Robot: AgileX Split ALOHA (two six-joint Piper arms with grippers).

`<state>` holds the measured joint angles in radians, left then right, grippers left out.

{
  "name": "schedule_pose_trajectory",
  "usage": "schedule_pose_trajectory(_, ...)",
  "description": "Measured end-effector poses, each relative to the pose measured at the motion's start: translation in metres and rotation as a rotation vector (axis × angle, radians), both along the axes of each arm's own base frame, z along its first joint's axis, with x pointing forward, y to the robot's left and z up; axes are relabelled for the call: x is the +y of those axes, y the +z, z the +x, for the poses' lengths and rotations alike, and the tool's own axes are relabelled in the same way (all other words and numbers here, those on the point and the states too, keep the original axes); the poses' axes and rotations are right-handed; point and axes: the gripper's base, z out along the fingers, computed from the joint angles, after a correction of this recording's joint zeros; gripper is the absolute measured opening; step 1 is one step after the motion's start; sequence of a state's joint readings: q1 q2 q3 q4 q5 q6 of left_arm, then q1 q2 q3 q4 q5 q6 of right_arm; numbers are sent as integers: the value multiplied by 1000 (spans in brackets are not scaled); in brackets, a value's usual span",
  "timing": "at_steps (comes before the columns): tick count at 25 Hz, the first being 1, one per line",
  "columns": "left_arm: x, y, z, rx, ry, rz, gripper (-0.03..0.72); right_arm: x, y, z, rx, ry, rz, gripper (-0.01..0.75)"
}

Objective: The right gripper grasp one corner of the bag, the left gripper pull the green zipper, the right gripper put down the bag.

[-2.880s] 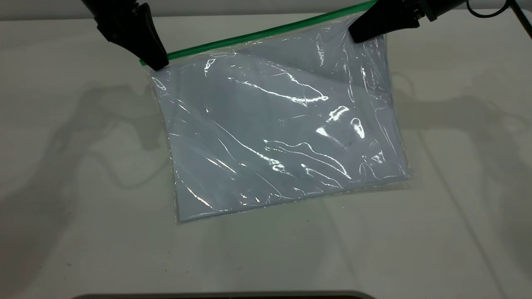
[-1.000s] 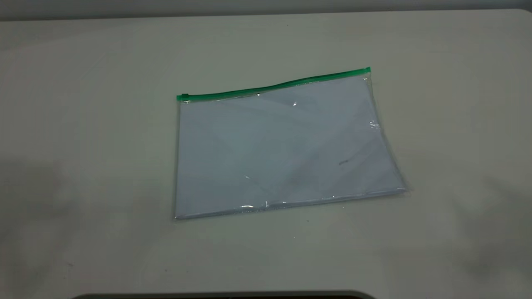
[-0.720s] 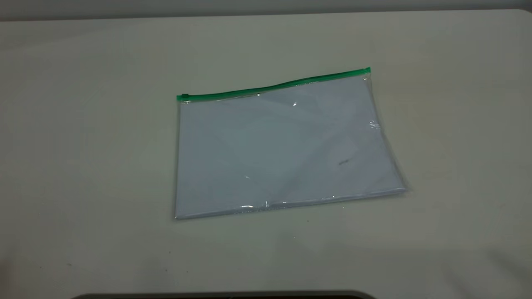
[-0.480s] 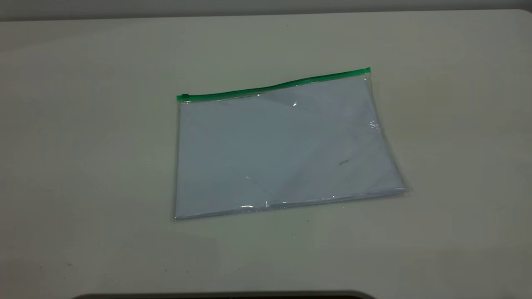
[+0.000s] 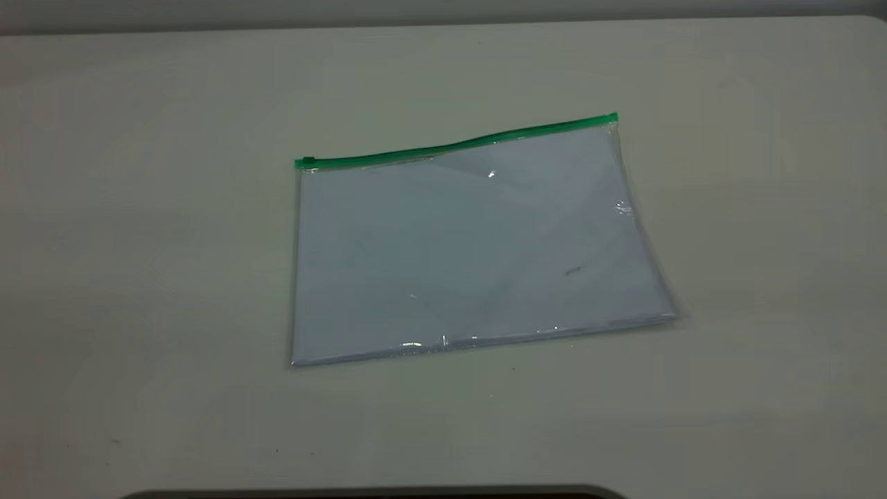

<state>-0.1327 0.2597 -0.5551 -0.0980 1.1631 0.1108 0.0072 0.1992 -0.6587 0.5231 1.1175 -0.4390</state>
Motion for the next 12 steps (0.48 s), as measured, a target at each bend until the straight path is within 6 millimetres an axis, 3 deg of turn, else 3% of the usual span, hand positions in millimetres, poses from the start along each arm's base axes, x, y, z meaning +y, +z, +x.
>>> schedule_pose_trajectory(6, 0, -15, -5, -16, 1, -5, 582, -3, -15, -13, -19, -12, -44, 578)
schedule_pose_trajectory(12, 0, -16, -4, -20, 1, -6, 582, -15, -26, -33, -49, -130, -125, 578)
